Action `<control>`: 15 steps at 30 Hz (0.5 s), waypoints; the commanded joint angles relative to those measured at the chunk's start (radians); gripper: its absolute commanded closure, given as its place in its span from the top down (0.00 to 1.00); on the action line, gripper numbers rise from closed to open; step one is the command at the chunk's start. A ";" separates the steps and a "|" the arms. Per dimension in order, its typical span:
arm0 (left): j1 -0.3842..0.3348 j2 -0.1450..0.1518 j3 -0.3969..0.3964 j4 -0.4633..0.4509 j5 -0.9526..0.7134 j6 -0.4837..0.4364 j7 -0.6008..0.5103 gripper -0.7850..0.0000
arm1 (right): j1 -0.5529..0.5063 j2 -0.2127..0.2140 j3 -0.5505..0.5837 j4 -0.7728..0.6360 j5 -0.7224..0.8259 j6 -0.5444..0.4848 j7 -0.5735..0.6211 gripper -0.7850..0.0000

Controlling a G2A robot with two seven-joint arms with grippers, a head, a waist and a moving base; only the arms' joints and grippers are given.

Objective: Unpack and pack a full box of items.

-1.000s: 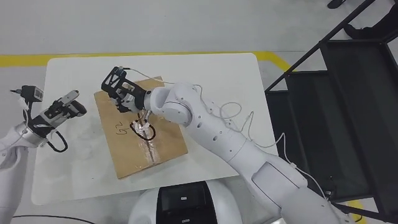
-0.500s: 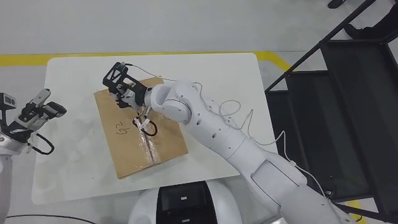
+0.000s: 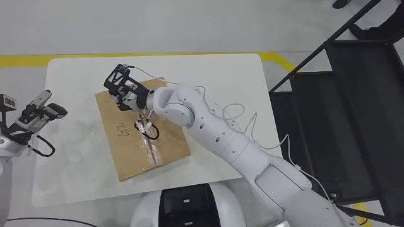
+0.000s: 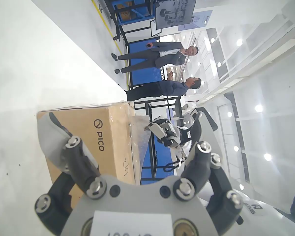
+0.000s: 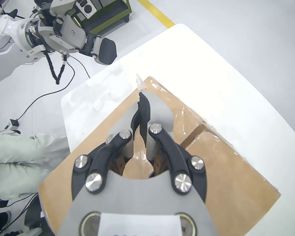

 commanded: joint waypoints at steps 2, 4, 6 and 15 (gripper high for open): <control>0.000 0.000 0.000 0.000 0.000 0.000 0.000 1.00 | -0.020 0.006 0.019 -0.027 0.034 -0.030 -0.003 0.00; 0.000 0.000 0.000 0.000 0.000 0.000 0.000 1.00 | -0.036 0.011 0.036 -0.041 0.065 -0.059 -0.003 0.00; 0.000 0.000 0.000 0.000 0.000 0.000 0.000 1.00 | -0.048 0.017 0.052 -0.049 0.089 -0.081 -0.002 0.00; 0.000 0.000 0.000 0.000 0.000 0.000 0.000 1.00 | -0.058 0.025 0.078 -0.009 0.294 -0.276 0.006 0.00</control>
